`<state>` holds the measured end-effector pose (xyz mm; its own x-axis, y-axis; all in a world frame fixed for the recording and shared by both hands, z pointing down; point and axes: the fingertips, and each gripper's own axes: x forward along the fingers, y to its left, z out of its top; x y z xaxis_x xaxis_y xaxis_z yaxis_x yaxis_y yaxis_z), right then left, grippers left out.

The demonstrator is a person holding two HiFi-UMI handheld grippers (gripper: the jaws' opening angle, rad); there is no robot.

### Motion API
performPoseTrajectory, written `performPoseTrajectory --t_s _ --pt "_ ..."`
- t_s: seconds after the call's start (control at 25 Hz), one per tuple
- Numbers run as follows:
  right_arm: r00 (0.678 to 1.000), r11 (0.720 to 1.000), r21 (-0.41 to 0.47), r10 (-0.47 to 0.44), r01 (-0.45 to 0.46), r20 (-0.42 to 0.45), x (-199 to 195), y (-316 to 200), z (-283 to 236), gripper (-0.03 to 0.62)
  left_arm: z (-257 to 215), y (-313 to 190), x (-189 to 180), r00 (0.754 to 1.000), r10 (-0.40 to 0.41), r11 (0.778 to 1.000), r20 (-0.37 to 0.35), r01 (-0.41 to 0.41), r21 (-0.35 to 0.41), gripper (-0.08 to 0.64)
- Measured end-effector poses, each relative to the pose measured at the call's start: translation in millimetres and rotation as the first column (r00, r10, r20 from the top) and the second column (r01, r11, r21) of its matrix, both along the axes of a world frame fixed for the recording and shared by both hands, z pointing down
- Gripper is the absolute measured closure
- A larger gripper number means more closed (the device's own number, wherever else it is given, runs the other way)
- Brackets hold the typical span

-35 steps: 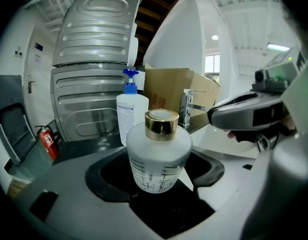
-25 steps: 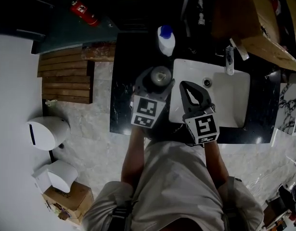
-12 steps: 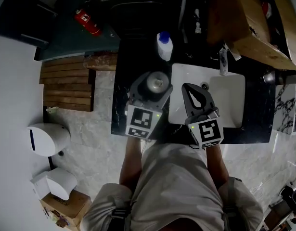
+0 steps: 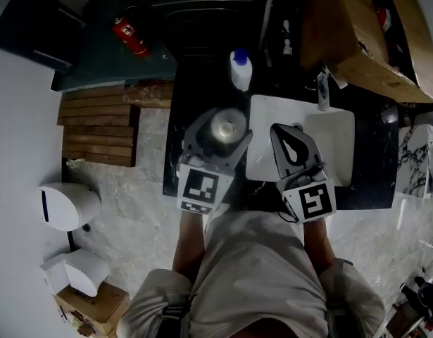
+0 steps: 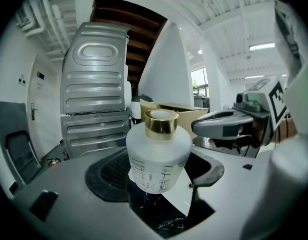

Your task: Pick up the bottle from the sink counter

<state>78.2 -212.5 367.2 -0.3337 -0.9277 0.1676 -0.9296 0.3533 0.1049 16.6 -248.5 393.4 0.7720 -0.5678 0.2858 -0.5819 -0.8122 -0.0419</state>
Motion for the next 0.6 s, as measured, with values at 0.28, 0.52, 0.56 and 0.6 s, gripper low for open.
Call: performPoseTrajectory --t_s 0.28,0.52,0.56,0.6 --pt "1.0 1.0 0.015 0.006 -0.006 0.002 -7.1 7.7 -9.8 0.598 -7.6 11.3 -3.7 1.0 0.006 1.0 -0.012 -0.006 0.006 0.238" --pt "1.0 1.0 0.009 0.007 -0.007 -0.005 -9.9 10.6 -10.0 0.598 -9.3 15.1 -5.0 1.0 0.009 1.0 -0.012 -0.008 0.008 0.238" --pt "1.0 1.0 0.01 0.007 -0.007 -0.007 -10.1 10.8 -10.4 0.598 -10.1 15.5 -4.9 1.0 0.01 1.0 -0.013 -0.01 0.009 0.238" --pt "1.0 1.0 0.011 0.006 -0.006 -0.009 -10.2 11.1 -10.6 0.598 -10.9 16.0 -4.7 1.0 0.011 1.0 -0.014 -0.011 0.011 0.238"
